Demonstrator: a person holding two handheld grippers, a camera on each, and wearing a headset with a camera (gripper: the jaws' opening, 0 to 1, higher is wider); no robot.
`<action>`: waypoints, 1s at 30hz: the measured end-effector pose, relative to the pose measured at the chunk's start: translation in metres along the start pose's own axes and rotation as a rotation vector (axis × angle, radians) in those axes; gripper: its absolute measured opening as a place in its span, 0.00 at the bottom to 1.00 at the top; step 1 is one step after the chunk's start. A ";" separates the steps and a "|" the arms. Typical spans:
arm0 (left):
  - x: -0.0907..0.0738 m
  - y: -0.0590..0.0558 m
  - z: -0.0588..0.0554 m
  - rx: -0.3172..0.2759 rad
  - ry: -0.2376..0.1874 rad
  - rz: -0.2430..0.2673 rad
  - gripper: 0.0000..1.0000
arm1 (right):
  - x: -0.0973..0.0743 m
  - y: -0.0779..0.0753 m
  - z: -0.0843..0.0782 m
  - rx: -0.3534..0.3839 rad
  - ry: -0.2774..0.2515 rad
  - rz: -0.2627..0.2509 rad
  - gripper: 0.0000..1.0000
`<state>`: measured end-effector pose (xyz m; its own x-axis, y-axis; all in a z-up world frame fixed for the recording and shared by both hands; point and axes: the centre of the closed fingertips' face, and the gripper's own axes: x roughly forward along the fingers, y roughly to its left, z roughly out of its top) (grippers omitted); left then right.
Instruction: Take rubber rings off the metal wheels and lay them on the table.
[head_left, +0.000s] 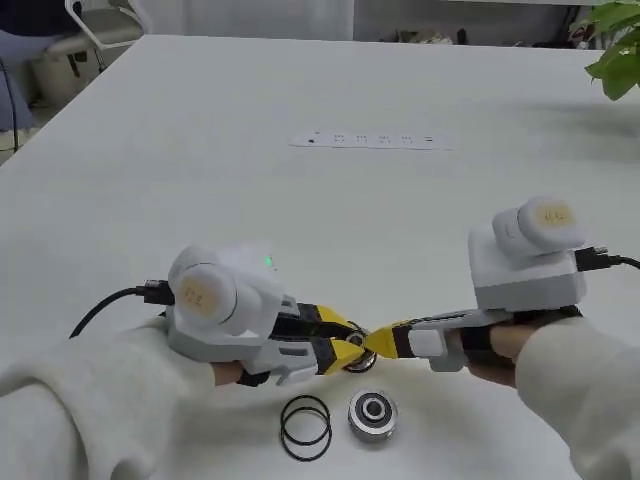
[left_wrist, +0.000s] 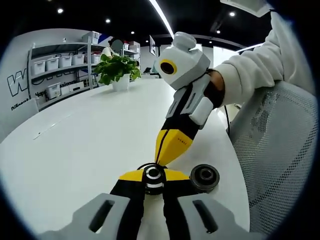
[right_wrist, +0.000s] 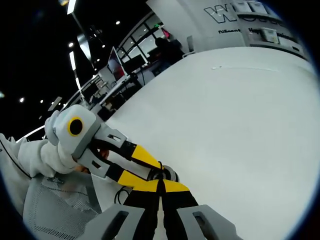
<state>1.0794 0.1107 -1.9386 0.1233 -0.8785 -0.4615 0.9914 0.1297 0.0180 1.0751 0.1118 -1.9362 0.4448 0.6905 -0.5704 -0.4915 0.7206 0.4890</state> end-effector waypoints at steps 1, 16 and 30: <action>0.000 0.000 0.000 -0.001 0.004 -0.002 0.08 | -0.001 0.000 0.001 -0.003 -0.006 -0.004 0.00; -0.012 -0.007 0.016 0.007 0.033 -0.031 0.32 | -0.013 -0.002 0.018 -0.014 -0.072 -0.023 0.00; -0.030 -0.020 0.029 0.096 0.055 -0.041 0.50 | -0.020 0.001 0.028 -0.010 -0.113 -0.017 0.00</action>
<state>1.0574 0.1213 -1.8988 0.0826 -0.8553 -0.5116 0.9955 0.0474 0.0815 1.0874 0.1005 -1.9059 0.5346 0.6810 -0.5004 -0.4901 0.7322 0.4729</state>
